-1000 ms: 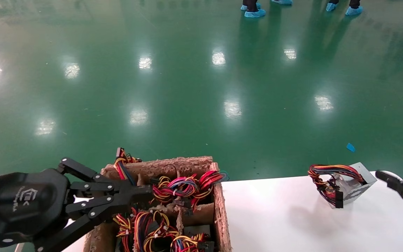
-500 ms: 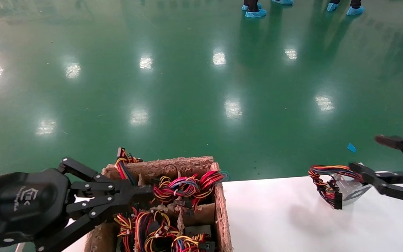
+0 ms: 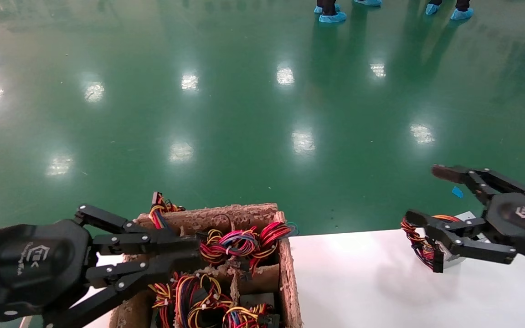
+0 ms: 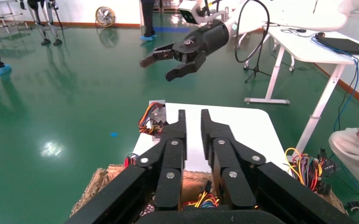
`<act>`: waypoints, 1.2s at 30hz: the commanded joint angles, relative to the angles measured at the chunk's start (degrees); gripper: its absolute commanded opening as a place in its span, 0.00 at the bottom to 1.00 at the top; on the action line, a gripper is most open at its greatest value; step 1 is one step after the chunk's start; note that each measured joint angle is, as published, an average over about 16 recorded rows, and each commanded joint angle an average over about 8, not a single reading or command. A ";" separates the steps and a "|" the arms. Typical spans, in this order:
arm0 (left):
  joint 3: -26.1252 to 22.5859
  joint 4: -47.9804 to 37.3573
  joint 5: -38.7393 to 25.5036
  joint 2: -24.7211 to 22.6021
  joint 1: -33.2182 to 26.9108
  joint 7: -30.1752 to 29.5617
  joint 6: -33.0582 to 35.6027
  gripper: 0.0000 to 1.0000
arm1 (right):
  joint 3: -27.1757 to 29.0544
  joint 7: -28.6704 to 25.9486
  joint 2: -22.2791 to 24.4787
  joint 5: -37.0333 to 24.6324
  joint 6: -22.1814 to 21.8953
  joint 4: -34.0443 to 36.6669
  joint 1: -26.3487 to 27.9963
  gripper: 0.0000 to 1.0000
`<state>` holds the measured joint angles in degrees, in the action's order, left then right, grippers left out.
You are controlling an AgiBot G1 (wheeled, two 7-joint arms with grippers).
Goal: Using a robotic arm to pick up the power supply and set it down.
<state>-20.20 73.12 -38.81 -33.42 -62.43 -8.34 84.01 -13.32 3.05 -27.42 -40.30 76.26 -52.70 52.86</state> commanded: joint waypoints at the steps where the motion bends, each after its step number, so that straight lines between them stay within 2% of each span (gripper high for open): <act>1: 0.00 0.00 0.00 0.00 0.00 0.00 0.00 1.00 | -0.15 -0.77 -0.42 -0.09 0.52 -1.16 0.48 1.00; 36: -0.03 -0.01 0.03 0.02 0.00 0.02 -0.02 1.00 | -2.71 -13.88 -7.66 -1.57 9.54 -21.11 8.78 1.00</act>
<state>-20.22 73.11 -38.79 -33.40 -62.43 -8.32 83.99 -15.98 -10.47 -34.91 -41.84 85.58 -73.31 61.44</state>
